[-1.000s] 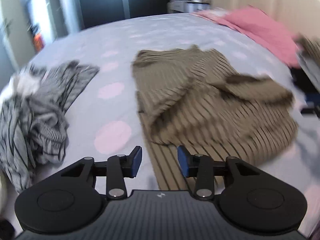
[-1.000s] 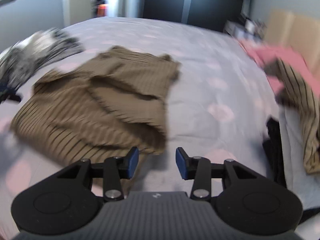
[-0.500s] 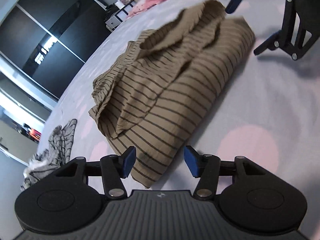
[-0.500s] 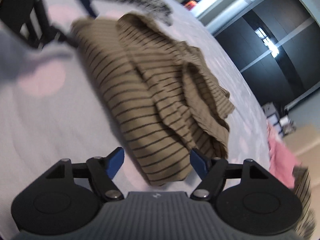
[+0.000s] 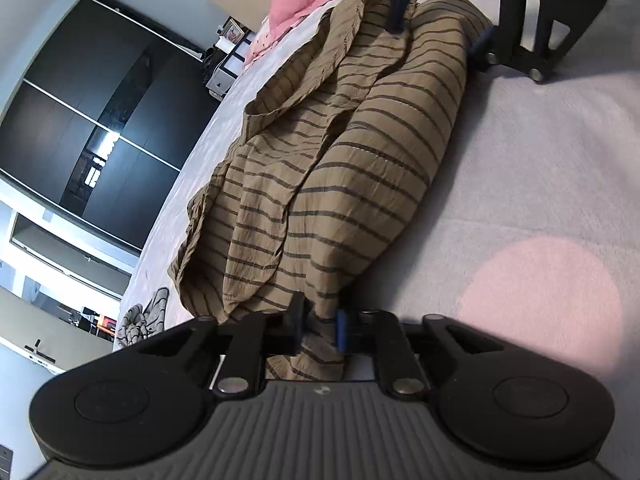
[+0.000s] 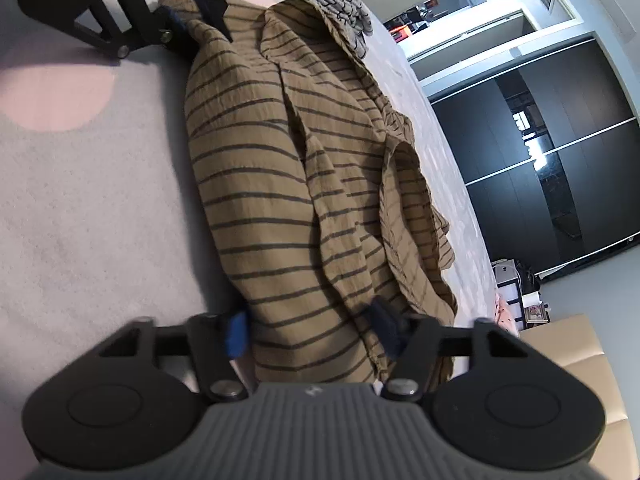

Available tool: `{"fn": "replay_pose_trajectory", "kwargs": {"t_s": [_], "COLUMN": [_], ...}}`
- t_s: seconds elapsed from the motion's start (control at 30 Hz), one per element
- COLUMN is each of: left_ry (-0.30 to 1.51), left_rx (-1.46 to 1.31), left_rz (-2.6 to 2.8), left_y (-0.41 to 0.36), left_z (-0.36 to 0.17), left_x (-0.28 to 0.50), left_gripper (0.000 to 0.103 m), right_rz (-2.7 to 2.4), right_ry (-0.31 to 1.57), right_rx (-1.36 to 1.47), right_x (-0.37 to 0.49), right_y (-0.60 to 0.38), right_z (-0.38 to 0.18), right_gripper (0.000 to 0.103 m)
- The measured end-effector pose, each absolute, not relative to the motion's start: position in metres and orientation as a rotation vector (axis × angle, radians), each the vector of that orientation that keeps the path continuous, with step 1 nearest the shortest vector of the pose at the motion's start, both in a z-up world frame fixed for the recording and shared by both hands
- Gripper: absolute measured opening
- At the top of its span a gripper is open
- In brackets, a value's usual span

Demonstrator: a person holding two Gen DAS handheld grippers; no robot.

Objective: Fold clothes

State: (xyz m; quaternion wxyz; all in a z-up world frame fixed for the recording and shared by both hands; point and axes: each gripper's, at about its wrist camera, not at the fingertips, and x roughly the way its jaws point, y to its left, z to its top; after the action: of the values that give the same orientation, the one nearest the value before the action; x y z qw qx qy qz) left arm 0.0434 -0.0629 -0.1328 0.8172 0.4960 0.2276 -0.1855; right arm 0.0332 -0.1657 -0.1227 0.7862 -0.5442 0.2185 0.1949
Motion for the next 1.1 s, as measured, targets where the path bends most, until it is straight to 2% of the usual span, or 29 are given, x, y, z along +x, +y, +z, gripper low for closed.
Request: {"fn": "replay_pose_trajectory", "kwargs": {"t_s": [0.03, 0.1, 0.2, 0.4, 0.77, 1.1], "left_ry": [0.489, 0.496, 0.512, 0.532, 0.684, 0.714], "left_rx": [1.051, 1.041, 1.037, 1.032, 1.016, 1.088], "left_rz": [-0.396, -0.398, -0.402, -0.422, -0.588, -0.637], "left_y": [-0.063, -0.064, -0.064, -0.057, -0.045, -0.04], "left_z": [-0.131, -0.127, -0.118, -0.082, -0.032, -0.1], "left_x": [0.044, 0.045, 0.045, 0.025, -0.057, -0.081], "left_gripper": [0.006, 0.004, 0.003, 0.002, 0.002, 0.003], "right_rz": [0.423, 0.426, 0.416, 0.438, 0.525, 0.603], "right_ry": [0.466, 0.475, 0.479, 0.506, 0.672, 0.714], "right_rx": [-1.175, -1.157, -1.113, -1.099, -1.092, -1.173], "right_x": [0.033, 0.035, 0.038, 0.019, -0.077, -0.102], "right_y": [-0.165, -0.164, -0.162, -0.159, -0.151, -0.15], "right_z": [-0.124, -0.121, -0.107, -0.068, -0.019, -0.07], "right_gripper": [0.032, 0.015, 0.007, 0.006, 0.006, 0.008]}}
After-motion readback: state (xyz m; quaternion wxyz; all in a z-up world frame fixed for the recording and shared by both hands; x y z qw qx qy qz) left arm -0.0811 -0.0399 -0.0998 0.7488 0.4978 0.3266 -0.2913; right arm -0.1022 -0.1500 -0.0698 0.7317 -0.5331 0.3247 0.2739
